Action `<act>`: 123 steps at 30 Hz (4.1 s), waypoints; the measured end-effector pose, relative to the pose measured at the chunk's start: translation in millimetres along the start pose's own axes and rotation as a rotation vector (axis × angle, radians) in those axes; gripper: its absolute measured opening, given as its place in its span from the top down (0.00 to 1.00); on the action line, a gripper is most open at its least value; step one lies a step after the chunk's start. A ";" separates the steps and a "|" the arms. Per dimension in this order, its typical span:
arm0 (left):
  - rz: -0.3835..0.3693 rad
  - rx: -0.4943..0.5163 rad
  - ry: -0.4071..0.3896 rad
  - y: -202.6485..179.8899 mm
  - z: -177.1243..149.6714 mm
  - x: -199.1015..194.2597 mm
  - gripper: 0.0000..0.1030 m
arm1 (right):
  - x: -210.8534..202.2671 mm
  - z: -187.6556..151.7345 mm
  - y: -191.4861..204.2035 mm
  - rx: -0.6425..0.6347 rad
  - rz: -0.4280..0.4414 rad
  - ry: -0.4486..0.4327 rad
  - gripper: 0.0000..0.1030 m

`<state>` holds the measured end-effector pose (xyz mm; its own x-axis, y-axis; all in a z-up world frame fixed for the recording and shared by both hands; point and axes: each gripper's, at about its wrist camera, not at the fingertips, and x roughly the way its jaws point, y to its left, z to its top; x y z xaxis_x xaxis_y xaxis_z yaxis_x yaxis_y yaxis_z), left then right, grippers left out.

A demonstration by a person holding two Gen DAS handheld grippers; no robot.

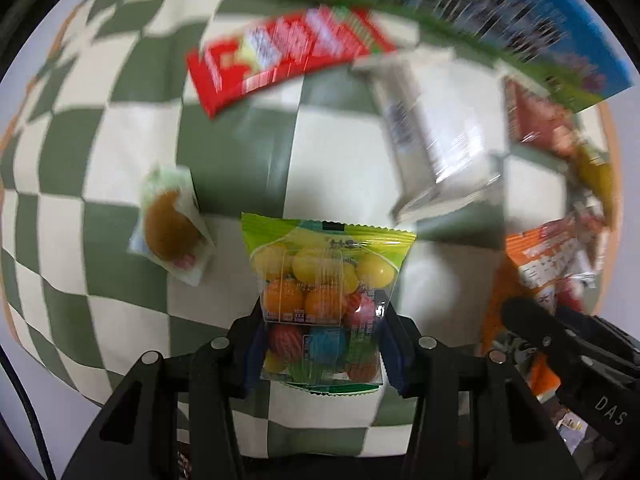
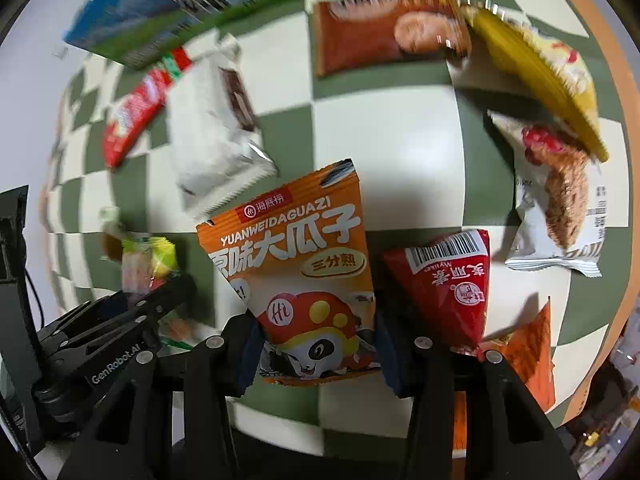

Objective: Organize snacks
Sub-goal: 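Lower both bags into the cardboard box and open both tools, then move both tools back over the remaining snacks, then grasp the white bar with the left tool while the right tool grasps the brown biscuit packet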

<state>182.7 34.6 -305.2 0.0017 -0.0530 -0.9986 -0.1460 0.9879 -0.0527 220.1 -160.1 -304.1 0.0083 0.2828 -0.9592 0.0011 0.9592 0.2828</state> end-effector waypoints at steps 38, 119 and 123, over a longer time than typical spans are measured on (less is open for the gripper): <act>-0.088 -0.042 -0.049 -56.5 373.4 -45.0 0.30 | -107.7 348.5 -57.9 0.205 -0.002 -0.235 0.16; -0.032 -0.032 0.005 -53.2 106.8 24.6 0.46 | -1.5 119.7 -72.6 0.804 0.166 -0.203 0.20; -0.046 -0.044 0.018 -42.7 100.6 26.3 0.46 | 5.1 124.0 -64.7 0.743 0.076 -0.168 0.40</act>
<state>288.5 5.6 -329.9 -0.0086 -0.1014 -0.9948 -0.1891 0.9771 -0.0980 344.0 -221.2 -326.3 0.1869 0.2871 -0.9395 0.6660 0.6659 0.3360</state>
